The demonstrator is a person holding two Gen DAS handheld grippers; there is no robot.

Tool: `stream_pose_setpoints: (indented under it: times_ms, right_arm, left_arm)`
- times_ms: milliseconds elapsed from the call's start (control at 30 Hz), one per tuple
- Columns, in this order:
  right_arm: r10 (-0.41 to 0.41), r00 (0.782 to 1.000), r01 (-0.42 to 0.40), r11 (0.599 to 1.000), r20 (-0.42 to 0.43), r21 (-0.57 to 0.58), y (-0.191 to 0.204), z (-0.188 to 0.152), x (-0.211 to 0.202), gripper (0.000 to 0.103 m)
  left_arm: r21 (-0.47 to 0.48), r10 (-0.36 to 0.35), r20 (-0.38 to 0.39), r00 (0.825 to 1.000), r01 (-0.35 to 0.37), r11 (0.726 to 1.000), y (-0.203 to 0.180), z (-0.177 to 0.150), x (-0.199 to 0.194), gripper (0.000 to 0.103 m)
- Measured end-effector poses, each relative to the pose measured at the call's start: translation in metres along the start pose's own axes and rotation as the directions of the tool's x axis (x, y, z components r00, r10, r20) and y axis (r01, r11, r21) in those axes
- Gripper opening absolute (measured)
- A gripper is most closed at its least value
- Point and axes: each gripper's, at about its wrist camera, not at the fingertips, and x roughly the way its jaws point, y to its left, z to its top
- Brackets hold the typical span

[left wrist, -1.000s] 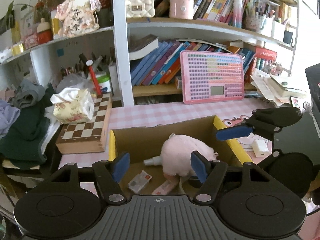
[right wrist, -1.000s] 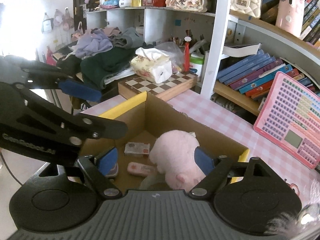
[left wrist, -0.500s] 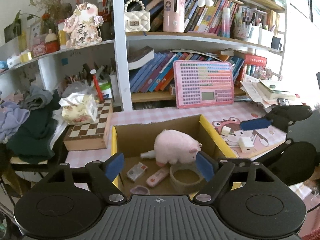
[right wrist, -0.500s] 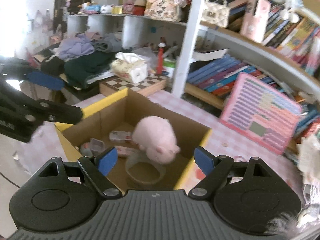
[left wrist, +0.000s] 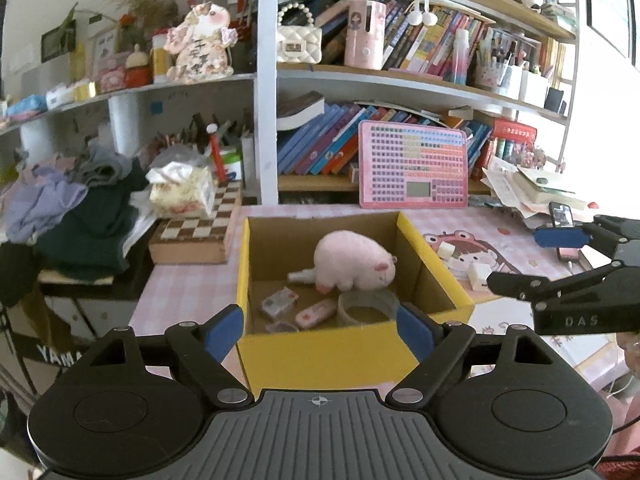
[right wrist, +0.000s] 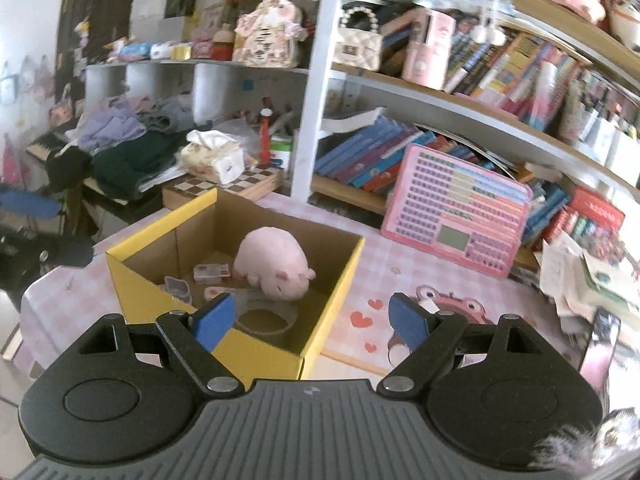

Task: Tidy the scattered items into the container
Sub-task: 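Withdraw both grippers up and away from the yellow box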

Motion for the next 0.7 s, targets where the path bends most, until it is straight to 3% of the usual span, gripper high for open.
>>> stream_pose_setpoints:
  times_ms: [300, 700]
  right_arm:
    - [-0.062, 0.997, 0.068, 0.992, -0.055, 0.105, 0.003, -0.033, -0.017, 0.084]
    - [-0.060, 0.985, 0.082, 0.988, -0.163, 0.131, 0.027, -0.076, -0.027, 0.084]
  left_arm:
    - [-0.062, 0.028, -0.055, 0.998, -0.032, 0.998, 0.001, -0.035, -0.010, 0.087]
    - [-0.086, 0.027, -0.143, 0.989, -0.040, 0.995, -0.006, -0.072, -0.012, 0.087]
